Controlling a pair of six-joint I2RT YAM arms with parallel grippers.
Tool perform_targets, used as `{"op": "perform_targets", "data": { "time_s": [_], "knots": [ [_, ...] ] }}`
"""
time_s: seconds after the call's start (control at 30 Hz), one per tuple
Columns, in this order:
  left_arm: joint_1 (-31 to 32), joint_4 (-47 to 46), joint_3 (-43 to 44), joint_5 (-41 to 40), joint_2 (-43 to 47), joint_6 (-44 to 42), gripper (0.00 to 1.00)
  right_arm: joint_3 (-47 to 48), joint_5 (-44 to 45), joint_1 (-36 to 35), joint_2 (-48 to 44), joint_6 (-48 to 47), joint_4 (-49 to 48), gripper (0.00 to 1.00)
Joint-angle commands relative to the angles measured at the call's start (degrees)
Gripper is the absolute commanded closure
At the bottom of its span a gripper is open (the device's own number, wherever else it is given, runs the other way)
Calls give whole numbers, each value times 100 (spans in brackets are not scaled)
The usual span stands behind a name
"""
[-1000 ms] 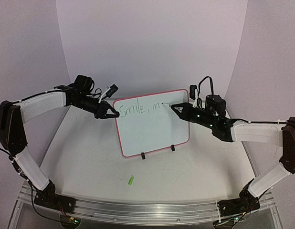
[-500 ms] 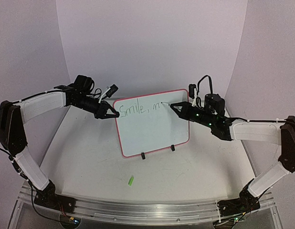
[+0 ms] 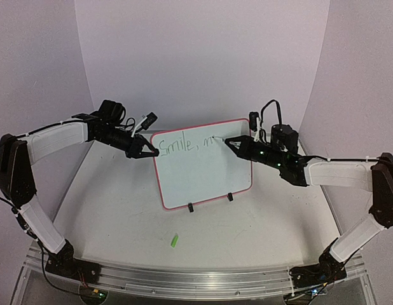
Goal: Write a sentence on the whiteboard
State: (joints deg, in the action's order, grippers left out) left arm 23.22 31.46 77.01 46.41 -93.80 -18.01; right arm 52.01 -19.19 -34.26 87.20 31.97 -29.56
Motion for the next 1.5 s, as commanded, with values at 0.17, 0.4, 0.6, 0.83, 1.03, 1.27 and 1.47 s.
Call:
{"op": "perform_targets", "data": {
  "time_s": [0.17,0.4,0.6,0.83,1.03,1.27,1.47],
  "knots": [
    [-28,21,42,-739,40,-468,100,-208,36,29,-82,-15,11,100],
    [-28,22,50,-729,31,-474,100,-212,265,31,-188,-41,69,100],
    [-27,27,51,-733,27,-467,100,-55,353,30,-235,-80,67,100],
    [-28,28,51,-730,20,-468,100,111,403,33,-199,-123,66,100],
    [-25,24,51,-729,14,-466,100,164,474,31,-270,-155,60,100],
    [-28,35,51,-730,19,-470,100,216,453,29,-191,-164,49,100],
    [-26,32,51,-739,22,-472,100,74,466,31,-198,-127,50,100]
  ]
}}
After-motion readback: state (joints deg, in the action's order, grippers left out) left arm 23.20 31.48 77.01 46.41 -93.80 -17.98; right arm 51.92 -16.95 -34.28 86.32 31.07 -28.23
